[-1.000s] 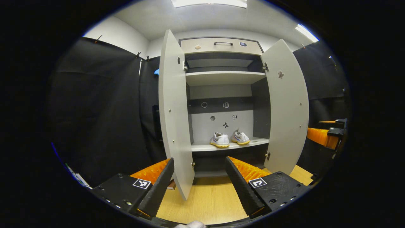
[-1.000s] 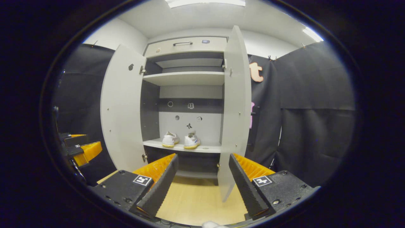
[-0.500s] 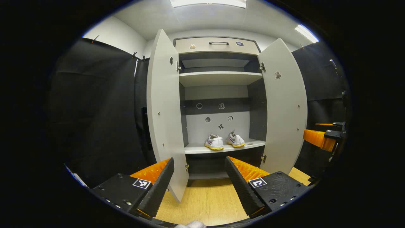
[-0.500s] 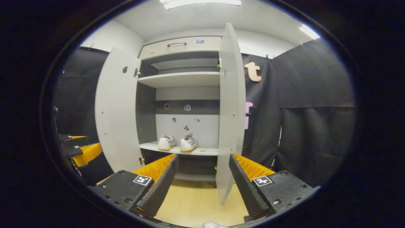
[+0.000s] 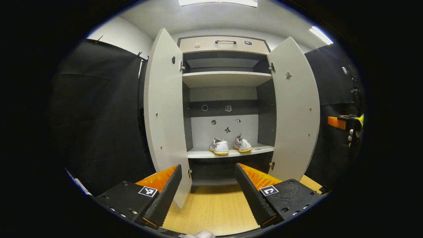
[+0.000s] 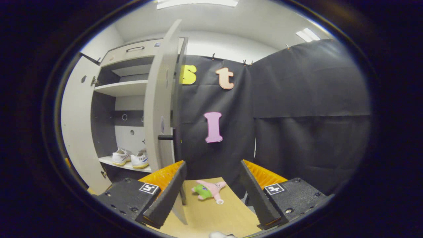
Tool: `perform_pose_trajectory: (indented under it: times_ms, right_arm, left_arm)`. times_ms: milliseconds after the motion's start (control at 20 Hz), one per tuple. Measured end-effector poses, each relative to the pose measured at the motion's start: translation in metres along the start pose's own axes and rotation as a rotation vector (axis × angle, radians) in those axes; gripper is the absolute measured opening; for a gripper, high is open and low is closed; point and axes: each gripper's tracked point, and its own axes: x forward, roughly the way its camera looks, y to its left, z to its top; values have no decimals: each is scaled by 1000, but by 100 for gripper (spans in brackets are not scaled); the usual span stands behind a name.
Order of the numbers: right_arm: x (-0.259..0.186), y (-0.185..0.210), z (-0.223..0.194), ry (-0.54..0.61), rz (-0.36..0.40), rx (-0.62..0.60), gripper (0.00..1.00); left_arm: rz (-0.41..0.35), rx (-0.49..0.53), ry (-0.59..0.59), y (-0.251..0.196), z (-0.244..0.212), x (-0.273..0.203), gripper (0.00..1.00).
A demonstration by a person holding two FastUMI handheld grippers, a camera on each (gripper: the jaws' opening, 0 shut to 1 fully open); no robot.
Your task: Grab one shoe with the right hand and put it into the shoe cabinet, grab the other shoe with the left hand and put it into the shoe cabinet; then close the right door with the right hand and the left door with the left hand.
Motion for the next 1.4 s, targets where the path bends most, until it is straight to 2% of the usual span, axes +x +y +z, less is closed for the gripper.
perform_pose_trajectory:
  times_ms: [100, 250, 300, 350, 550, 600, 650, 700, 1150, 1250, 1400]
  right_arm:
    - [16, 4, -3, 14, 30, -12, 100]
    - [25, 26, -3, 36, 115, -30, 100]
    - [25, 28, -4, 38, 124, -40, 100]
    - [25, 28, -2, 32, 126, -49, 96]
    - [21, 45, -1, 46, 157, -65, 95]
    - [20, 51, -1, 47, 166, -66, 92]
    - [16, 59, -2, 47, 175, -66, 95]
    - [13, 69, -2, 45, 184, -62, 95]
    - [6, 195, -9, 40, 360, -66, 96]
    - [1, 212, -5, 19, 366, -66, 99]
    - [-14, 229, -4, 8, 385, -58, 99]
  left_arm:
    - [12, 0, 1, -4, 0, -1, 96]
    - [27, -9, 6, -6, 0, -1, 96]
    - [31, -10, 8, -5, -1, -2, 96]
    - [36, -12, 6, -4, 0, -2, 96]
    - [38, -8, 11, 3, -4, -4, 96]
    - [37, -6, 14, 7, -6, -3, 100]
    - [34, -5, 18, 10, -8, -3, 100]
    - [31, -6, 21, 13, -8, -2, 96]
    - [64, 10, 29, 60, -12, -11, 96]
    - [82, 11, 35, 70, -13, -15, 96]
    - [102, 3, 33, 86, -14, -19, 96]
